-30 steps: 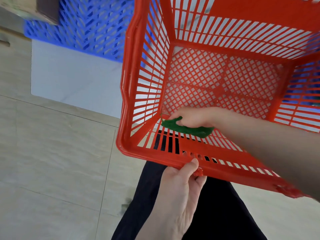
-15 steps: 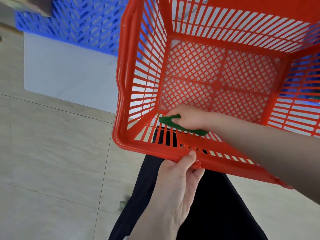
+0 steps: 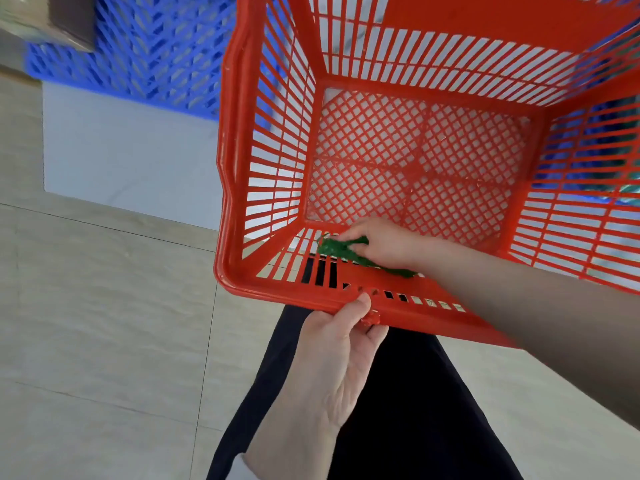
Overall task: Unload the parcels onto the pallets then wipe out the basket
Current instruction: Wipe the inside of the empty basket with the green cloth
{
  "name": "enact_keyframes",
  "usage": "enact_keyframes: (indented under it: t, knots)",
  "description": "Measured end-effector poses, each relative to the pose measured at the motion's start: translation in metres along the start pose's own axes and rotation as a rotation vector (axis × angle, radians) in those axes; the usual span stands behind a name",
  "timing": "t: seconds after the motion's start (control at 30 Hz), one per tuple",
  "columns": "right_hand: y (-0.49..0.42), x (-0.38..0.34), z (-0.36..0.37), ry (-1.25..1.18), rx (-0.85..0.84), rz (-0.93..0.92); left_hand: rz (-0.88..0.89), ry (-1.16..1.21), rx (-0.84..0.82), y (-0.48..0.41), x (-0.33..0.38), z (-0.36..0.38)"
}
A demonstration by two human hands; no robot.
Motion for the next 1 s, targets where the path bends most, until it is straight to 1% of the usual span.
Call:
enact_keyframes:
  t: [0.13, 0.2, 0.27, 0.33, 0.4, 0.43, 0.5, 0.6, 0.67, 0.73, 0.8, 0.83, 0.87, 0.93, 1.0]
  knots:
    - [0.049, 0.004, -0.005, -0.054, -0.047, -0.112, -0.003, 0.044, 0.023, -0.001, 0.0, -0.002]
    - [0.08, 0.021, -0.011, -0.05, -0.076, -0.101, 0.004, 0.04, 0.039, -0.001, 0.001, -0.002]
    - [0.092, 0.049, -0.018, 0.05, -0.041, -0.014, 0.014, 0.034, 0.033, -0.001, 0.002, -0.001]
    - [0.086, 0.078, -0.025, 0.173, 0.028, 0.15, 0.017, 0.039, 0.036, -0.002, 0.001, -0.003]
    - [0.076, 0.092, -0.027, 0.2, 0.087, 0.292, 0.019, 0.046, 0.036, -0.004, 0.0, -0.005]
    - [0.07, 0.09, -0.026, 0.194, 0.107, 0.306, 0.023, 0.044, 0.036, -0.005, 0.001, -0.006]
    - [0.063, 0.069, -0.021, 0.162, 0.142, 0.243, 0.041, 0.024, 0.033, -0.006, 0.004, -0.008]
    - [0.077, 0.033, -0.013, 0.071, 0.164, 0.056, 0.069, -0.028, -0.006, -0.006, 0.008, -0.004]
    - [0.096, 0.038, -0.015, 0.044, 0.159, 0.027, 0.079, -0.044, -0.007, -0.005, 0.01, -0.003]
    - [0.113, 0.072, -0.024, 0.099, 0.154, 0.147, 0.079, -0.054, -0.005, -0.004, 0.01, -0.003]
    - [0.128, 0.109, -0.035, 0.18, 0.15, 0.337, 0.08, -0.071, -0.014, -0.003, 0.011, -0.001]
    - [0.131, 0.119, -0.038, 0.188, 0.147, 0.393, 0.082, -0.079, -0.017, -0.003, 0.011, 0.0]
    - [0.13, 0.119, -0.038, 0.169, 0.151, 0.399, 0.081, -0.083, -0.02, -0.002, 0.011, 0.001]
    - [0.117, 0.093, -0.034, 0.09, 0.166, 0.299, 0.085, -0.08, -0.012, -0.003, 0.01, 0.001]
    - [0.103, 0.049, -0.023, 0.021, 0.17, 0.147, 0.087, -0.071, -0.005, -0.003, 0.009, 0.0]
Point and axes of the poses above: each hand's wrist, its own y-axis away from the middle knuckle, its own z-axis out of the palm, x = y × z, the point moved 7 cm from there along -y, towards the middle knuckle, and after that the axes turned 5 degrees about z, right-handed, at the moved point
